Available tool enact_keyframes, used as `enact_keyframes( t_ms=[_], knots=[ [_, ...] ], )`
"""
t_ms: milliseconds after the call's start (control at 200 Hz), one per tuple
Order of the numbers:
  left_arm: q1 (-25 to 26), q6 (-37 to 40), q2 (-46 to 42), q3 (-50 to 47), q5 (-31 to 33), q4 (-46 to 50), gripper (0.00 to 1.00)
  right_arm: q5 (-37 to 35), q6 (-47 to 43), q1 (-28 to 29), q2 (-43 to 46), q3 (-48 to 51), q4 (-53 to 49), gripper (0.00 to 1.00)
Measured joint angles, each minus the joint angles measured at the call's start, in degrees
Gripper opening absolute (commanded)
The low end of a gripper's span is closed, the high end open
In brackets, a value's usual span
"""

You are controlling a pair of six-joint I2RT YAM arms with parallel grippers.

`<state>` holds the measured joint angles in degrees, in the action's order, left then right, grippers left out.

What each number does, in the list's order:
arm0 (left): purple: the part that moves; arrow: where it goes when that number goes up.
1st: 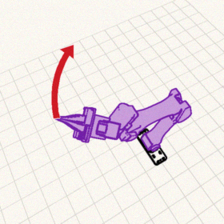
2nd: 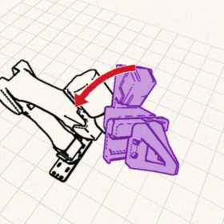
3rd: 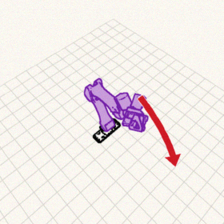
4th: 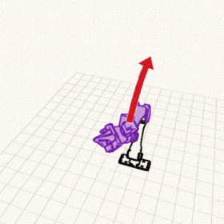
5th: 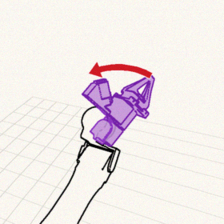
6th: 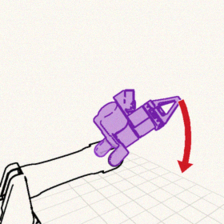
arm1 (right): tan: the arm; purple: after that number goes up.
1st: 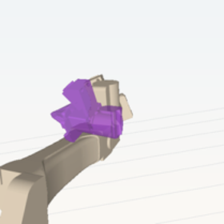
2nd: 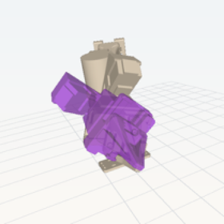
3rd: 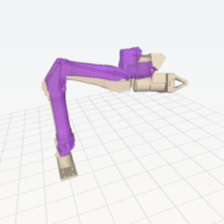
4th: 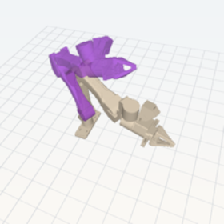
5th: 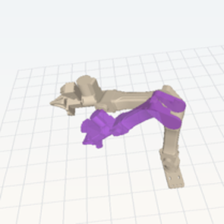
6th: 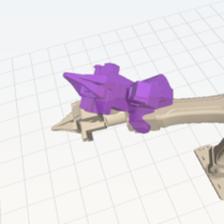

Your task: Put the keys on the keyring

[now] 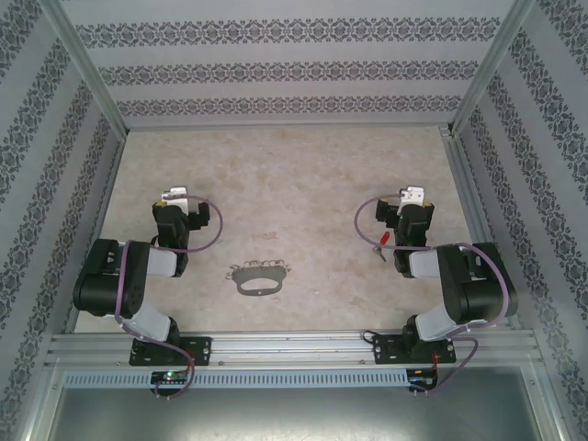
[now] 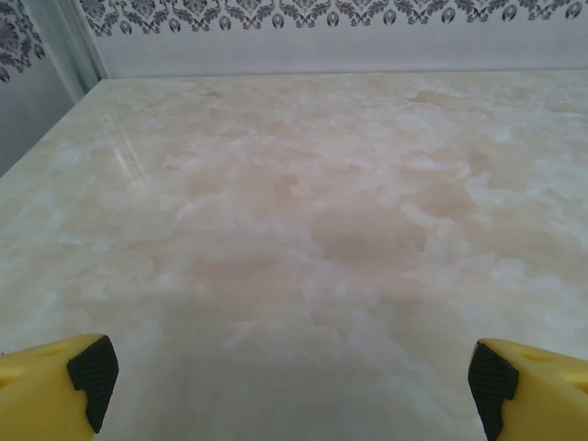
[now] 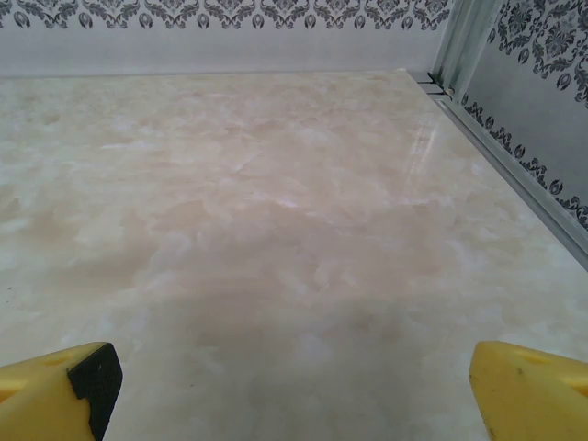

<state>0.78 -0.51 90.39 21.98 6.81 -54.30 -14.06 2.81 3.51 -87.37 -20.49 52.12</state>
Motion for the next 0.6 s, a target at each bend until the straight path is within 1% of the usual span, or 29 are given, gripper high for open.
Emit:
enact_keyframes(
  t_ms=[600],
  knots=[
    [0.0,0.0,0.0,0.0,-1.9,1.2,1.0,0.2,0.0,-0.4,0.0,0.0,0.0,0.98]
  ],
)
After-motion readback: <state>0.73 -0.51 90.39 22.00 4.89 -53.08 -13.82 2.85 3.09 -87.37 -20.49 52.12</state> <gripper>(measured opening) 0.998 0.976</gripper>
